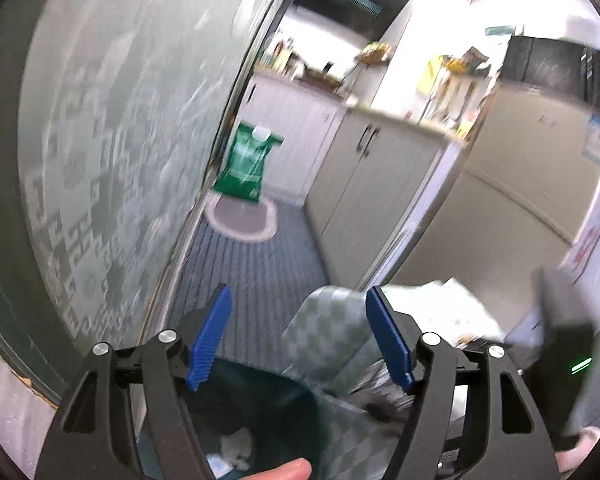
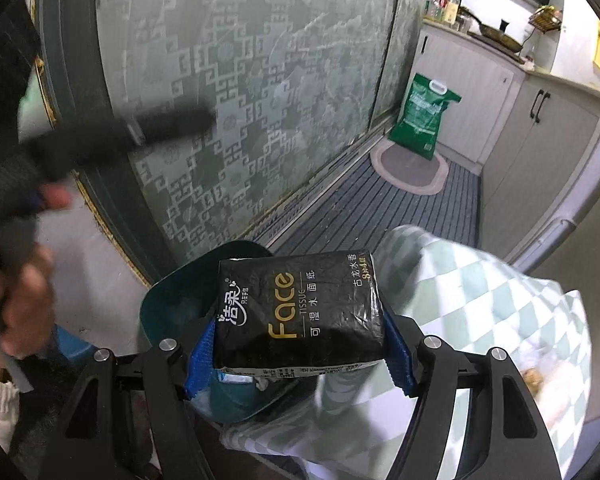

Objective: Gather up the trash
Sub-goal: 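Lower the black tissue pack into the teal bin and open the right gripper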

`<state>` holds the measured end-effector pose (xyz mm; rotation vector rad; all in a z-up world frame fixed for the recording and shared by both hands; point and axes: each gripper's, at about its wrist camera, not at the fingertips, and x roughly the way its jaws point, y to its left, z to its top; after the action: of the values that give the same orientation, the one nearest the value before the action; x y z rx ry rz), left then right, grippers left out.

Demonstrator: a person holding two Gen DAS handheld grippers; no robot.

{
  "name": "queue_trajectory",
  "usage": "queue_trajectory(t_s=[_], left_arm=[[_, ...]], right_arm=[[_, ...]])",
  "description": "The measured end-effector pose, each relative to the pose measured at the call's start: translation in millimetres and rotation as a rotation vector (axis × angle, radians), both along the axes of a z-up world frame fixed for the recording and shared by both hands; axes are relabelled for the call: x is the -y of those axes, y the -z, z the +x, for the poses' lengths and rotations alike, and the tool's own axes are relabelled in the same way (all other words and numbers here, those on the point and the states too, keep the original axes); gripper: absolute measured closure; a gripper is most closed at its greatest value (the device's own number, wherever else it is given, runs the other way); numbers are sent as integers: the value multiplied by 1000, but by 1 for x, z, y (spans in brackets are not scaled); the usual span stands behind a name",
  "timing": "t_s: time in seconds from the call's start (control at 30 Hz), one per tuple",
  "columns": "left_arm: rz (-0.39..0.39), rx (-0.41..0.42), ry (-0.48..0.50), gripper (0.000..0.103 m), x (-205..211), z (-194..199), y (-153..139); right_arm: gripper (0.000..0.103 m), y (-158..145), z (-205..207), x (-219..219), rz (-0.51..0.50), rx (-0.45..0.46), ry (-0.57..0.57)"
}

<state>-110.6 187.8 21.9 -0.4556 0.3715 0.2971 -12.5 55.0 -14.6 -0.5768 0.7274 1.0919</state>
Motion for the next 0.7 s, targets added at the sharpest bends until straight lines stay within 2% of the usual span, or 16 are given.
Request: queue_trajectory(t_s=[0.1, 0.23, 0.3, 0.37, 0.43, 0.5, 0.7], left_arm=[[4, 77, 11, 23, 6, -10, -15], [-9, 165, 1, 20, 8, -26, -25], [-12, 189, 4, 17, 8, -30, -27], [-8, 203, 10, 17, 10, -33, -30], [4, 199, 15, 16, 13, -35, -32], [22, 215, 15, 15, 18, -38, -33], [19, 257, 52, 13, 20, -51, -40]], right_arm=[[32, 14, -5, -8, -25, -22, -15], [32, 29, -10, -17, -53, -44, -26], [31, 38, -12, -21, -70, -56, -31], [31, 46, -20, -27, -97, 6, -35], [31, 51, -24, -33, -105, 29, -46], [31, 58, -28, -40, -113, -5, -68], [31, 87, -41, -60, -175, -12, -108]])
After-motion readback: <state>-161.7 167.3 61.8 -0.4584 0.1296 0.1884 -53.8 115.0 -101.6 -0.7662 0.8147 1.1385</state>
